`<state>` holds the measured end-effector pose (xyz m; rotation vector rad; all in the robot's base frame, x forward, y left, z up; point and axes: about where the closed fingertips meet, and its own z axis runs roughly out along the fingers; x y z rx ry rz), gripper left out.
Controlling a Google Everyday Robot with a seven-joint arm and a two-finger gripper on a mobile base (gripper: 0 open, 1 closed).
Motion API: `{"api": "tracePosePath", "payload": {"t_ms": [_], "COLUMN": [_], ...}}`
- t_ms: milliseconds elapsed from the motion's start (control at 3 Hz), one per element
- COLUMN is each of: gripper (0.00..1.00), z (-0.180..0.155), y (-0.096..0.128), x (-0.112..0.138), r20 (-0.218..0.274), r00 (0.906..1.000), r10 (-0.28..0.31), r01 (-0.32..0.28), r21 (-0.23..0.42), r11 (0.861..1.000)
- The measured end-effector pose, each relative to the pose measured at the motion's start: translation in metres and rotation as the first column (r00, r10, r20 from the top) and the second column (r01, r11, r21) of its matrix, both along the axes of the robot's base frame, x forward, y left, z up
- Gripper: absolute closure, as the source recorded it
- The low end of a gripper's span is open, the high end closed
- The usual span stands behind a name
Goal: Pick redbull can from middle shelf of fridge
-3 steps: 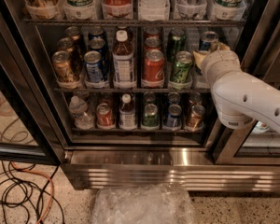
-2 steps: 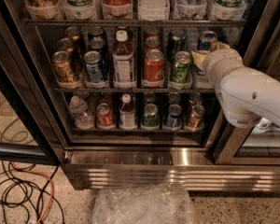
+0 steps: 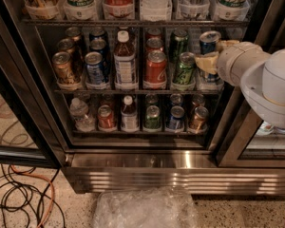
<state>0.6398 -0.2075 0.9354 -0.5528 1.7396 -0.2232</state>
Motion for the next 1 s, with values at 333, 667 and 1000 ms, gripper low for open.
{"api": "tracePosePath", "payload": {"t_ms": [333, 667, 1000], "gripper": [1.00, 1.00, 1.00], "z": [0.000, -0.009, -0.045], "y": [0.000, 0.007, 0.040], "x": [0.000, -0.001, -0.017], "r20": [0.001, -0.028, -0.127], "r00": [1.0000, 0.9995, 0.9875], "r10": [-0.001, 0.012, 0.093], "r01": [0.001, -0.011, -0.067], "r21": [0.000, 0.038, 0.194], "r11": [1.000, 0.999, 0.979]}}
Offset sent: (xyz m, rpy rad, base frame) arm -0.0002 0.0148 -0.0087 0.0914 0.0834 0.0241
